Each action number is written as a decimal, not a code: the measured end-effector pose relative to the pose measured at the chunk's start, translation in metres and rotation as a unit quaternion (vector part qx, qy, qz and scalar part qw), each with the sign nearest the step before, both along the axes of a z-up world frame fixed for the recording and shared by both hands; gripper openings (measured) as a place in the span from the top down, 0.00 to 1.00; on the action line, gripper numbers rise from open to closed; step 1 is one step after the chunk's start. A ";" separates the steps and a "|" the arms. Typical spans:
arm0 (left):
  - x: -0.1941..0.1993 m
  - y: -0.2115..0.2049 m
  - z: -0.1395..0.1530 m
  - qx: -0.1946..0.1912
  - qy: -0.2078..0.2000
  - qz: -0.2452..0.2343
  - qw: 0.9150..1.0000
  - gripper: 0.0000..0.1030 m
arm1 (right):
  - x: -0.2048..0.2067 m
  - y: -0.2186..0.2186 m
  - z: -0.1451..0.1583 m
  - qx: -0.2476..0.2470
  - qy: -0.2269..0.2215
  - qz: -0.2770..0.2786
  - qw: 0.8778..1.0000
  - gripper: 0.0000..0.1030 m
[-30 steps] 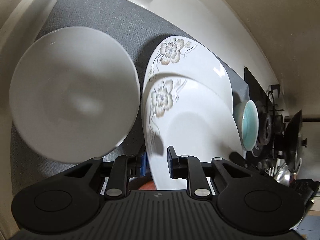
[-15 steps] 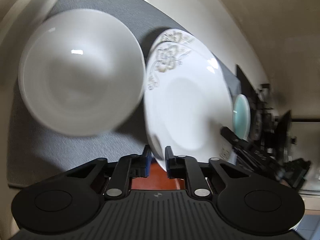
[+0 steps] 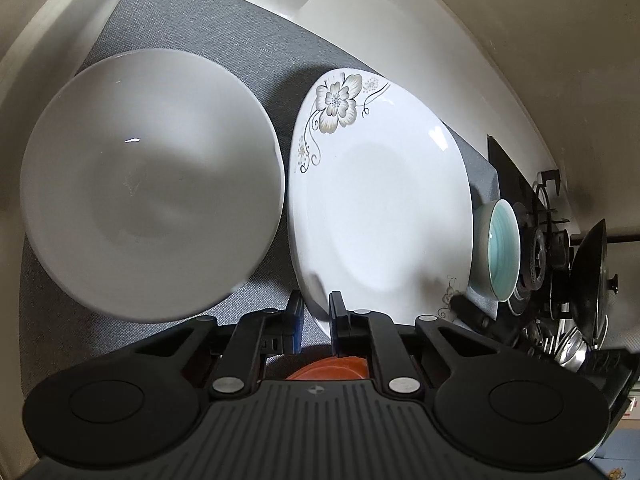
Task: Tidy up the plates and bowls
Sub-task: 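Lay the floral plate onto the other white square plate, open left gripper, then move the left gripper to the terracotta-brown plate and grasp its rim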
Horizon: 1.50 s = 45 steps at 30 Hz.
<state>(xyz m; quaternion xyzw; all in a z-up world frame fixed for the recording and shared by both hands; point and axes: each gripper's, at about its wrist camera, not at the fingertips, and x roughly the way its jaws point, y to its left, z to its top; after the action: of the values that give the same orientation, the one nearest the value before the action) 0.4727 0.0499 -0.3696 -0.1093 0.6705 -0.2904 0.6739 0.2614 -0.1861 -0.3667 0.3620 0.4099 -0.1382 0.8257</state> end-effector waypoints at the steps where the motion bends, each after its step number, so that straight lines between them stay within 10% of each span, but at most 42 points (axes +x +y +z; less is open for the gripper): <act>1: 0.000 0.000 -0.001 -0.001 0.000 -0.001 1.000 0.87 | -0.003 0.002 -0.001 0.000 -0.001 0.000 1.000 0.72; 14: -0.025 -0.002 0.031 0.041 -0.101 -0.037 0.993 0.84 | -0.014 0.032 0.018 -0.090 0.001 0.051 0.995 0.60; 19: -0.052 0.003 0.057 0.055 -0.148 -0.048 0.986 0.42 | -0.039 0.061 0.022 -0.134 0.018 0.126 0.983 0.43; 25: -0.075 0.005 0.079 0.076 -0.199 -0.063 0.975 0.33 | -0.062 0.081 -0.002 -0.081 0.037 0.139 0.986 0.43; 30: -0.088 0.007 0.077 0.089 -0.221 -0.071 0.968 0.33 | -0.072 0.085 -0.008 -0.114 0.059 0.141 0.982 0.82; 34: -0.127 -0.013 0.071 0.136 -0.303 -0.146 0.932 0.30 | -0.087 0.059 -0.006 -0.099 0.064 0.082 0.990 0.83; 40: -0.135 -0.024 0.034 0.088 -0.159 -0.189 0.965 0.34 | -0.116 0.040 -0.004 -0.072 0.057 0.031 0.995 0.78; 45: -0.121 -0.030 0.007 0.099 -0.112 -0.186 0.971 0.46 | -0.128 0.041 -0.007 -0.044 0.047 0.022 0.998 0.48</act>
<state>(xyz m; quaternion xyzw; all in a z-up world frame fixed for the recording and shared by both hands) 0.3514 0.0198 -0.3630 0.1182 0.6244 -0.3536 0.6864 0.1333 -0.1451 -0.3737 0.3093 0.4500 -0.1548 0.8233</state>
